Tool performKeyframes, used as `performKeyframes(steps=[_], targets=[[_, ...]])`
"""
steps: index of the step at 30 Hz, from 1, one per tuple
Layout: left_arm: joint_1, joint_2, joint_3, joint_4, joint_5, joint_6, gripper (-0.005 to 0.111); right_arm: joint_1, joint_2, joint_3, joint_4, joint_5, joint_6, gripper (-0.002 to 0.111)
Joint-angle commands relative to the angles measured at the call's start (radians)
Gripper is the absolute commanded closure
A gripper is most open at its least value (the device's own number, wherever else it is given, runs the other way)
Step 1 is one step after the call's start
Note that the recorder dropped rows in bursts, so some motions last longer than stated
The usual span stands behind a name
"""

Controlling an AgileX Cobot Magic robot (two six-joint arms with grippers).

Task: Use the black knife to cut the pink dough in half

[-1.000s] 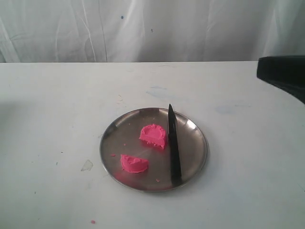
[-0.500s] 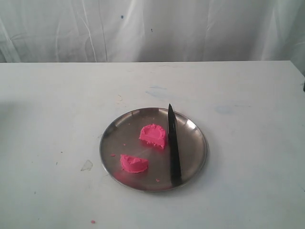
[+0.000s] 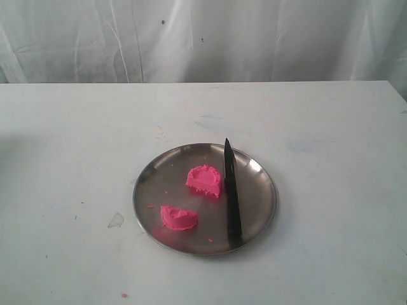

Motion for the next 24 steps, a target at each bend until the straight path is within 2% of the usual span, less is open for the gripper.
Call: performKeyframes(steps=[1, 6, 12, 24], targets=[[-0.001, -0.005, 0.004, -0.006, 0.001, -0.005, 0.107, -0.003, -0.055, 0.009, 0.046, 0.048, -0.003, 0.108], [-0.001, -0.005, 0.004, -0.006, 0.001, -0.005, 0.107, -0.003, -0.065, 0.009, 0.058, 0.107, 0.108, 0.108], [-0.001, -0.005, 0.004, -0.006, 0.001, -0.005, 0.107, -0.003, -0.065, 0.009, 0.058, 0.169, 0.113, 0.108], [-0.001, -0.005, 0.004, -0.006, 0.003, -0.005, 0.107, -0.003, -0.065, 0.009, 0.058, 0.171, 0.113, 0.108]])
